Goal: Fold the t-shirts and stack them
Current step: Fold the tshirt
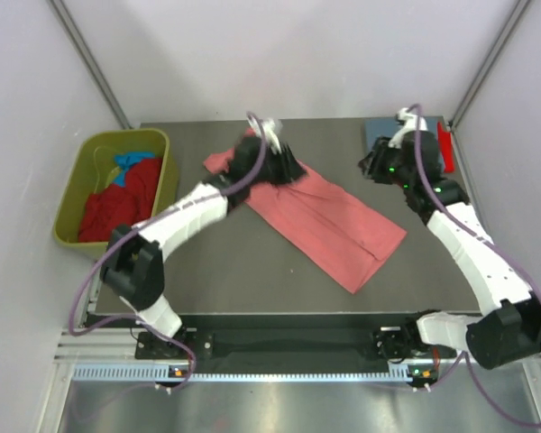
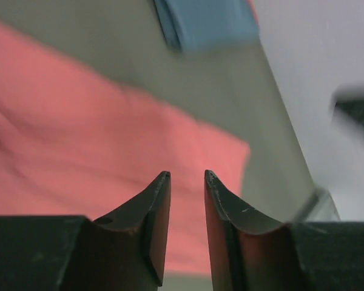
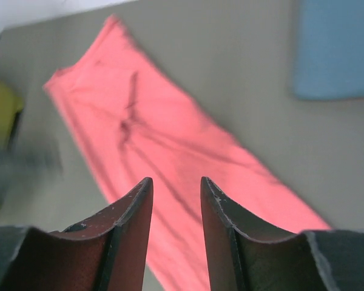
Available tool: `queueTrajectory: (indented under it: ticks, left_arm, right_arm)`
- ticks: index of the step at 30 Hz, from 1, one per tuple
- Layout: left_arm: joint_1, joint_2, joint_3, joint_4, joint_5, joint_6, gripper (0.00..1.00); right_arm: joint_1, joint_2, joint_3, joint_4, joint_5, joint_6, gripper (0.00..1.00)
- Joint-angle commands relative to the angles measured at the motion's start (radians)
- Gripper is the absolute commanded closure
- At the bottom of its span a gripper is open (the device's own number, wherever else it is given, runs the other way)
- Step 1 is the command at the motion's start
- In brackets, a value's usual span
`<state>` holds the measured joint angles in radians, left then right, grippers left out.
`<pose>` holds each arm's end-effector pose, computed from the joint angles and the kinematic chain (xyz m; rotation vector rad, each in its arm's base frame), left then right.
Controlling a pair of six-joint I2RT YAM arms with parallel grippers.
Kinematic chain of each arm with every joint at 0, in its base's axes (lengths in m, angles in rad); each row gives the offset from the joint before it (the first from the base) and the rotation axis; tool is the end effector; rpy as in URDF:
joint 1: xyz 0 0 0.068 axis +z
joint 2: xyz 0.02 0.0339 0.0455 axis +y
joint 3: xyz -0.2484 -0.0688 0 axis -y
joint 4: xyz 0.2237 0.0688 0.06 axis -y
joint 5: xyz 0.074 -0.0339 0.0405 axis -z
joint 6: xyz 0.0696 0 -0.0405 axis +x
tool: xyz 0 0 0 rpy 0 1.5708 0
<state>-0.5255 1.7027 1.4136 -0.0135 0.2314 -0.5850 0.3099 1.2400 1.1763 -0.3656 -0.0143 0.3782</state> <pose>0.3549 -0.2242 0.3112 0.1101 1.9818 -0.9620 0.2825 0.0915 0.3343 0.0600 2.0284 0.4531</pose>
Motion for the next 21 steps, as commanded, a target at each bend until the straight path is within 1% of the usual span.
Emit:
queueTrajectory:
  ticks: [1,2,3,4,5,6,7,8,9,12,18,21]
  left_arm:
    - [-0.164,-0.148,-0.276,-0.017,-0.171,-0.246,0.65]
    - [-0.200,-0.210,-0.376,0.004,-0.217,-0.304,0.64]
    - [-0.235,-0.233,-0.419,0.023,-0.280,-0.362,0.62]
    - [-0.290,-0.254,-0.459,0.070,-0.299,-0.448,0.61]
    - [-0.313,-0.287,-0.513,0.101,-0.343,-0.491,0.62]
    - [-0.358,-0.296,-0.530,0.099,-0.366,-0.571,0.62]
    - [-0.379,-0.299,-0.544,0.107,-0.379,-0.608,0.62]
    - [-0.402,-0.290,-0.579,0.168,-0.414,-0.636,0.61]
    - [-0.433,-0.276,-0.596,0.197,-0.415,-0.682,0.61]
    - [-0.467,-0.197,-0.637,0.263,-0.392,-0.757,0.60]
    - [-0.539,-0.092,-0.625,0.279,-0.428,-0.809,0.57]
    - [-0.548,-0.052,-0.619,0.300,-0.405,-0.811,0.57]
  right_arm:
    - [-0.113,-0.082,-0.018,-0.099,-0.013,0.024,0.62]
    - [-0.136,-0.091,-0.021,-0.107,-0.022,0.021,0.62]
    - [-0.172,-0.100,-0.023,-0.114,-0.044,0.021,0.62]
    - [-0.186,-0.114,-0.024,-0.121,-0.055,0.022,0.62]
    - [-0.196,-0.122,-0.030,-0.121,-0.062,0.024,0.62]
    - [-0.210,-0.128,-0.033,-0.121,-0.076,0.028,0.62]
    - [-0.213,-0.135,-0.038,-0.118,-0.084,0.036,0.62]
    - [-0.218,-0.139,-0.046,-0.113,-0.090,0.036,0.62]
    - [-0.219,-0.139,-0.050,-0.108,-0.107,0.037,0.62]
    - [-0.227,-0.137,-0.061,-0.093,-0.134,0.048,0.62]
    - [-0.239,-0.142,-0.072,-0.079,-0.154,0.044,0.62]
    - [-0.249,-0.140,-0.079,-0.073,-0.161,0.037,0.62]
